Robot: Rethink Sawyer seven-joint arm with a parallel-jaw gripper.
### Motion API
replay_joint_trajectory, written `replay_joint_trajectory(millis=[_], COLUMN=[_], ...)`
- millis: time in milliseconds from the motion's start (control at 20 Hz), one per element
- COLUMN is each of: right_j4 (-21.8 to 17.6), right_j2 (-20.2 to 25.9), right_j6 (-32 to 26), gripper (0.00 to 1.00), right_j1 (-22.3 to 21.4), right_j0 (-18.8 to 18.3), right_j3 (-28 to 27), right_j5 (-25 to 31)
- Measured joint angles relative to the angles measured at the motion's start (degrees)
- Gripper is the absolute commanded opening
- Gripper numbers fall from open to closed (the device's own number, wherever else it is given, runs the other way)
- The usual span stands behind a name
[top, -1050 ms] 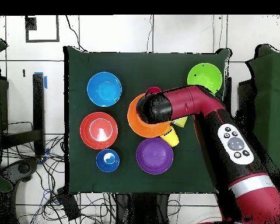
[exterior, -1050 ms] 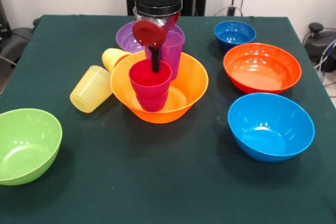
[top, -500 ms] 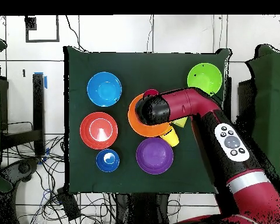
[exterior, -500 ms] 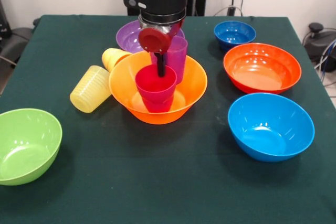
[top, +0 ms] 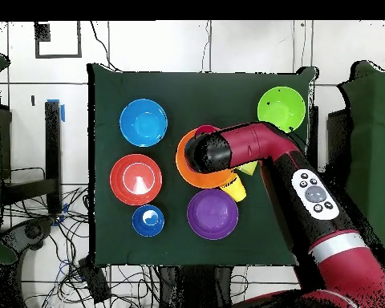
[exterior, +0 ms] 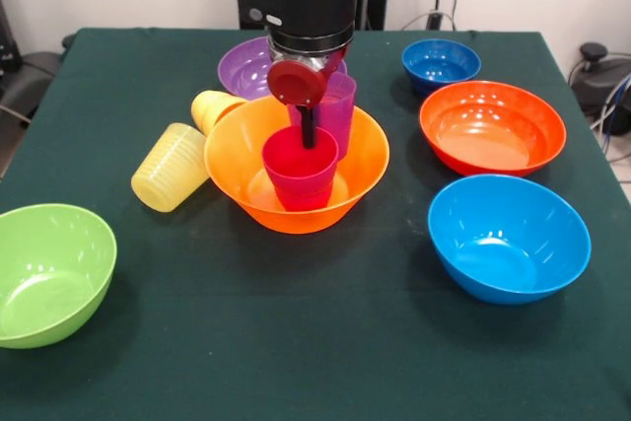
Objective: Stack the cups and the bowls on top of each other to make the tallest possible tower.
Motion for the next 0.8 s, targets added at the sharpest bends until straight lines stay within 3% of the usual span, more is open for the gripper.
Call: replay_joint_trajectory(millis=[400,800], right_j4=[-0.1,-3.0], right_j2=[0.0,0.0], right_j6=[0.0,0.0], gripper=[0.0,0.0], right_j1=[0.1,0.3], right_j0=[0.3,0.4], right_j3=[0.0,0.0], right_j5=[0.0,0.0])
